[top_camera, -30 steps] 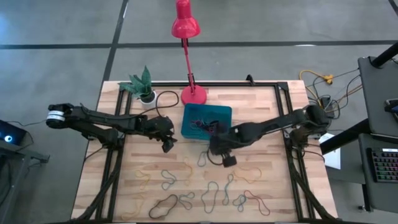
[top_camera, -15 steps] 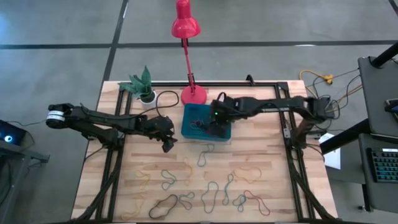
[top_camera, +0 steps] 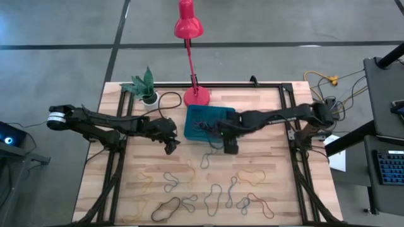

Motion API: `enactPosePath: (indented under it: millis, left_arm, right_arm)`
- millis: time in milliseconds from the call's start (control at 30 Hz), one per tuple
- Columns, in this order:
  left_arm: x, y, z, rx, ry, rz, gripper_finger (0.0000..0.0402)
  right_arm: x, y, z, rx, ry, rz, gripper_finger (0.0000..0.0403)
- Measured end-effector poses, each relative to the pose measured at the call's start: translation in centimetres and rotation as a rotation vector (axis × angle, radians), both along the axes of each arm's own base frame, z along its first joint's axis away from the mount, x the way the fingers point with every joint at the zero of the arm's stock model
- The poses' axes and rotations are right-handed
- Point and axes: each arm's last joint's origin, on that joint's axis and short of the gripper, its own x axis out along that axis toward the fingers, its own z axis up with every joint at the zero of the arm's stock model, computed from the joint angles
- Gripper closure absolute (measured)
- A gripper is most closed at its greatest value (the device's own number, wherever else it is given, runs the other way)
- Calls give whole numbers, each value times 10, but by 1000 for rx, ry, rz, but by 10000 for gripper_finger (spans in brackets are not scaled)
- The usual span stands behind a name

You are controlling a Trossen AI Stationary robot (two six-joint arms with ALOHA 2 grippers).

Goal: Pick and place rubber bands into bin
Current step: Put the yellow rubber band into the blue bin

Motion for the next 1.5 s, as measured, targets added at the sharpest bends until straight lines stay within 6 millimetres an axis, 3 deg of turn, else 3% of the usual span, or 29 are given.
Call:
enactPosePath:
  millis: [200,433,567,767,1033,1367,1500]
  left_arm:
    - [0,0,0,4,1,-4,219]
    - [0,0,0,7,-6,-6,219]
    - [1,0,1,17,-13,-24,219]
    - [1,0,1,16,-13,-30,219]
    - [1,0,1,12,-13,-30,219]
    - [1,0,1,9,-14,-30,219]
    - [1,0,1,9,-14,-29,219]
  right_arm:
    - [-32,52,8,-2,89,138,177]
    - [-71,103,-23,63,221,83,179]
    - [-84,120,-41,94,234,14,179]
    - [-95,126,-62,137,217,-98,179]
    - [-97,126,-85,217,175,-80,179]
    - [-108,120,-103,205,198,-80,180]
    - [-108,119,-106,211,175,-76,198]
